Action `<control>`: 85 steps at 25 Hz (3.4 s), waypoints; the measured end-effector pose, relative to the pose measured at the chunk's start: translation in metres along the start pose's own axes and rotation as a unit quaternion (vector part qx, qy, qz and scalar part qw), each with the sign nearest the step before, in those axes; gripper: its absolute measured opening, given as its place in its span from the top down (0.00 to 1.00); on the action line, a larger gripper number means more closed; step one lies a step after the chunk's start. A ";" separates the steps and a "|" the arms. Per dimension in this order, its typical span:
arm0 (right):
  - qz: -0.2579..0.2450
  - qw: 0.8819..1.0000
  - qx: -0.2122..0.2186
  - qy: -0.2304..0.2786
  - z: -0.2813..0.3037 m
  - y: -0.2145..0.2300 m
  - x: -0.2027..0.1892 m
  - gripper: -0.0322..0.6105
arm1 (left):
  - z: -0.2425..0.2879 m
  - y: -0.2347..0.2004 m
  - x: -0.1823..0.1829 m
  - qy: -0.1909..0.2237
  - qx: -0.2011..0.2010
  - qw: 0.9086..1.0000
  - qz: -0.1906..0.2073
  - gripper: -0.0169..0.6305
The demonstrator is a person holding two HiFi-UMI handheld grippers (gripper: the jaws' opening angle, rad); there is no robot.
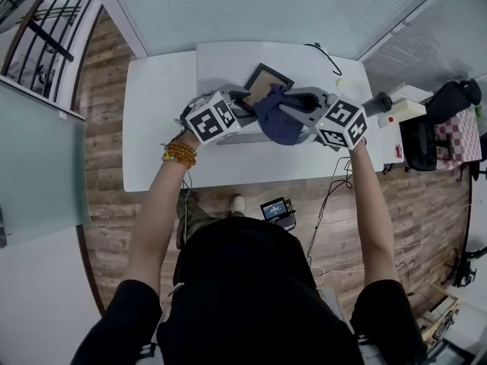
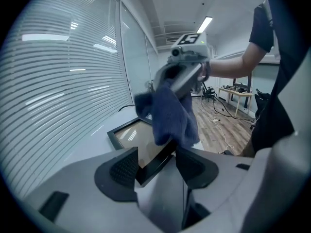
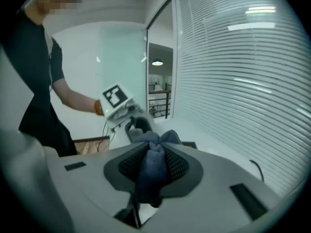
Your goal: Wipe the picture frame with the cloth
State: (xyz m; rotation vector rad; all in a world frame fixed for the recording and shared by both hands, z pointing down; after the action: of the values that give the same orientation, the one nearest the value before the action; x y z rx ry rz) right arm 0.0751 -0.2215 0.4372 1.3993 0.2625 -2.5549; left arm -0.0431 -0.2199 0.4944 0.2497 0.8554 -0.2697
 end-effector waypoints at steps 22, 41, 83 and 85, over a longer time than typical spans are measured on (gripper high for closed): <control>0.008 0.987 -0.153 -0.041 0.080 0.097 -0.011 0.85 | -0.005 -0.002 0.000 0.002 0.000 1.000 -0.004 0.61; 0.076 0.986 -0.146 -0.037 0.032 0.086 -0.042 0.85 | -0.002 -0.004 -0.007 0.004 -0.002 1.000 -0.021 0.61; 0.221 0.928 -0.136 0.267 -0.038 -0.028 0.011 0.85 | -0.036 0.026 0.003 0.104 -0.011 0.994 -0.042 0.36; 0.199 0.939 -0.093 0.264 -0.034 -0.043 0.027 0.85 | -0.056 0.043 0.024 0.157 0.001 0.988 -0.013 0.36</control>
State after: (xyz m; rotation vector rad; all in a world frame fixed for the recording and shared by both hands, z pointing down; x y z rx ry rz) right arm 0.0765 -0.1746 0.3981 1.8189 0.2613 -1.7585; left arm -0.0534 -0.1646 0.4458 0.2866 1.1708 -0.2595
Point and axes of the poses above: the fingertips, and each gripper's own axes: z forward along the fingers, y to its right, x out of its top, the point moved 5 cm from there along -z, backward along the fingers, and after that the axes turned 2 degrees about -z, right-handed, at the moved point
